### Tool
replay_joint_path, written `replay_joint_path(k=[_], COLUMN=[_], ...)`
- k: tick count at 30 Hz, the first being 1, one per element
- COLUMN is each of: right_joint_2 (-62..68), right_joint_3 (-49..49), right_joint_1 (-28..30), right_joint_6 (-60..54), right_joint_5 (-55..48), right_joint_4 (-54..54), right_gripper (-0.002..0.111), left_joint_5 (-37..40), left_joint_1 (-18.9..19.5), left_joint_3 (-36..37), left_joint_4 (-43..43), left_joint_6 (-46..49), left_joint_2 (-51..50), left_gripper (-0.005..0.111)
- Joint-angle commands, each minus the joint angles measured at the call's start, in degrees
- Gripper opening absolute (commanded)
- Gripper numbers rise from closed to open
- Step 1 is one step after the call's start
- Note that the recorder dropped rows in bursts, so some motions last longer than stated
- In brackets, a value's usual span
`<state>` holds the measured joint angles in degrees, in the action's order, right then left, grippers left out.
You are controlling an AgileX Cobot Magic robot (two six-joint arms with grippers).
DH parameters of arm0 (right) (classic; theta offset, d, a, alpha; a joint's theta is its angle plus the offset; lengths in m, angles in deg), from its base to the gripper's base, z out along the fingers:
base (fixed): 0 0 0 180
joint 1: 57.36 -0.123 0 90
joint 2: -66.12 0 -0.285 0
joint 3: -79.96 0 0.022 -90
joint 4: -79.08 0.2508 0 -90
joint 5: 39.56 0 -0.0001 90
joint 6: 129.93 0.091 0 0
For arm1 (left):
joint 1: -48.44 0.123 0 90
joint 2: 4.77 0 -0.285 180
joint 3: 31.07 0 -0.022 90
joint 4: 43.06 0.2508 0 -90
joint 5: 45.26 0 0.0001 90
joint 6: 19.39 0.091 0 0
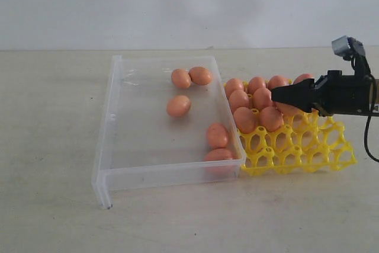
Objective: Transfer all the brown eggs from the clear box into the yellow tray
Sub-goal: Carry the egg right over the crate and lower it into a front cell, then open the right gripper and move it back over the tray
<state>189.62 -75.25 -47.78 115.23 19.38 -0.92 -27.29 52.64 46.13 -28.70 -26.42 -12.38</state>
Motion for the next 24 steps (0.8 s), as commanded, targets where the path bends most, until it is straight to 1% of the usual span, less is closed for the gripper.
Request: replay_joint_path(k=[1,9,14,16,17,19,21,22,24], right_joint_2=[-0.19,-0.19,-0.19,-0.19,-0.19,-0.19,-0.19,-0.19,-0.71], right_joint_3=[-0.2,-0.2,-0.2,-0.2,-0.2,-0.2,-0.2,-0.2,-0.2], right_joint_1=[-0.47,-0.47,-0.47,-0.47,-0.47,-0.47,-0.47,-0.47,-0.47], right_joint_6=[-0.64,-0.94,-3.23,-3.23,-3.23,-3.23,-3.12,-3.12,-3.12], right_joint_5=[-1.23,-6.28,-6.9,-6.53,-6.74,-6.74,-6.74,-6.74,-6.74], right_joint_4=[-2.84,-4.27,-4.03,-4.03,-3.77,-3.51,-2.7,-2.43,-1.86], right_gripper=[0.0,0.0,0.001,0.01,0.022,0.041,0.055,0.057,0.057], left_joint_5=[-0.17,-0.17,-0.17,-0.17,-0.17,-0.17,-0.17,-0.17,-0.17], left_joint_1=[-0.22,-0.22,-0.22,-0.22,-0.22,-0.22,-0.22,-0.22,-0.22], left_joint_3=[0.01,0.01,0.01,0.01,0.01,0.01,0.01,0.01,0.01], left_joint_4=[0.1,0.1,0.1,0.1,0.1,0.1,0.1,0.1,0.1], left_joint_6=[-0.21,-0.21,-0.21,-0.21,-0.21,-0.21,-0.21,-0.21,-0.21], left_joint_2=[-0.17,-0.17,-0.17,-0.17,-0.17,-0.17,-0.17,-0.17,-0.17], left_gripper=[-0.004,-0.004,-0.004,-0.004,-0.004,-0.004,-0.004,-0.004,-0.004])
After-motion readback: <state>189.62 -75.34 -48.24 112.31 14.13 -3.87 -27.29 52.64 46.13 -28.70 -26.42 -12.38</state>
